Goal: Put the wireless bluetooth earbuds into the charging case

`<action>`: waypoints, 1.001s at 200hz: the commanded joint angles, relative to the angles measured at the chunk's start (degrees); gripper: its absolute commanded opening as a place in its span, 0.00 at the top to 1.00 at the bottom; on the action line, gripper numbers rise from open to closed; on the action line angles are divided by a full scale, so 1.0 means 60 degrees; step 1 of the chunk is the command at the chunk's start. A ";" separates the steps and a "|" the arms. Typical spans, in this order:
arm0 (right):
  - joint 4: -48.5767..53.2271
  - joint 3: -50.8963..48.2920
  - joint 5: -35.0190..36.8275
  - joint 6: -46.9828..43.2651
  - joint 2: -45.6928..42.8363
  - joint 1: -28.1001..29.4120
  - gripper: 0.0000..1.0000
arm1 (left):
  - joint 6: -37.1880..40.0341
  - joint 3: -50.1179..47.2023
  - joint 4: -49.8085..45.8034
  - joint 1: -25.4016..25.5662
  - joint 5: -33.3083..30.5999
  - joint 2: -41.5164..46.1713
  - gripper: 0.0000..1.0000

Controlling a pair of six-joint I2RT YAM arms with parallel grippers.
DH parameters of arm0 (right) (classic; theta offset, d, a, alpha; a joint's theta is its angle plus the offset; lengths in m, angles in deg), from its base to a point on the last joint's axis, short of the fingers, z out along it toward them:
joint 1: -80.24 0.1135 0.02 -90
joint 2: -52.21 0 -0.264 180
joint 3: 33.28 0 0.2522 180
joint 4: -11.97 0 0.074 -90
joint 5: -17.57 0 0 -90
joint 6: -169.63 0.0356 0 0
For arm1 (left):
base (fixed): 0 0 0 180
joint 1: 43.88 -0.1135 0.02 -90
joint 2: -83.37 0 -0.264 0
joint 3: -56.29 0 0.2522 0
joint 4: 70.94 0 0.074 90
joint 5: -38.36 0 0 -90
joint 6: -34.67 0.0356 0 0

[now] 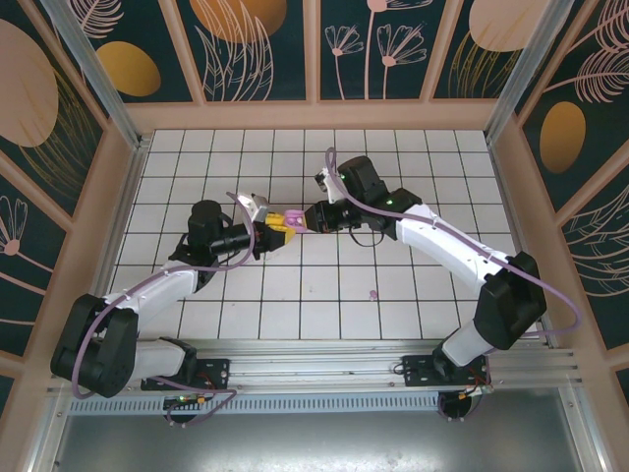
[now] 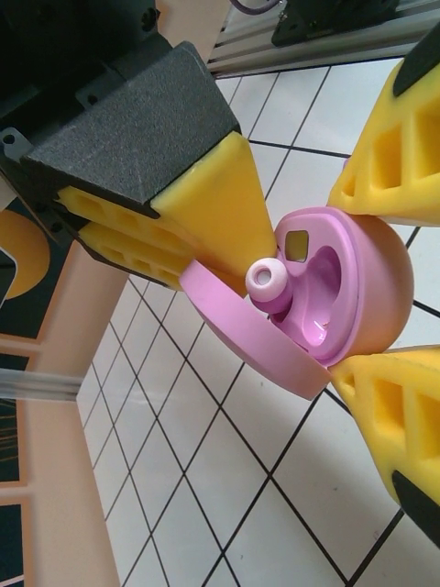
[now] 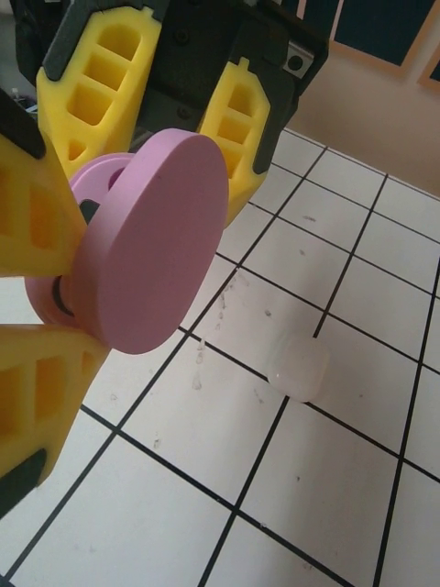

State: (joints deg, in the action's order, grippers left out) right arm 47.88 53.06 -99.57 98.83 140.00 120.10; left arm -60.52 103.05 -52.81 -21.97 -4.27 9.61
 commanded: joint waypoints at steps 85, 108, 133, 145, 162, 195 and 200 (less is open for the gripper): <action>-0.2368 -0.1086 -0.2101 0.0376 -0.0912 0.0051 0.94 | 0.0056 0.0198 0.1143 0.0339 0.0921 0.0120 1.00; -0.2282 -0.1027 -0.1731 0.0148 -0.1030 0.0181 0.93 | 0.0043 0.0227 0.1143 0.0338 0.0912 0.0105 1.00; -0.1704 -0.0840 -0.0825 -0.0048 -0.1122 0.0198 0.89 | 0.0071 0.0240 0.1088 0.0341 0.0919 0.0120 1.00; -0.1512 -0.0825 -0.0532 -0.0117 -0.1189 0.0183 0.87 | 0.0074 0.0251 0.1060 0.0333 0.0904 0.0106 1.00; -0.1371 -0.0899 -0.0166 -0.0167 -0.1239 0.0160 0.86 | 0.0162 0.0301 0.0894 0.0340 0.0804 0.0031 1.00; -0.1410 -0.1143 0.0089 0.0054 -0.1369 -0.0001 0.85 | 0.0383 0.0331 0.0484 0.0332 0.0346 -0.0176 1.00; -0.1463 -0.1187 0.0125 0.0091 -0.1421 -0.0007 0.85 | 0.0423 0.0326 0.0411 0.0331 0.0228 -0.0187 1.00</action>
State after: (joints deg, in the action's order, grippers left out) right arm 39.25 47.14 -101.71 99.45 134.06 120.78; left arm -59.99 103.57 -49.00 -20.22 -1.27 9.35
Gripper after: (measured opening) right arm 0.145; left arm 0.263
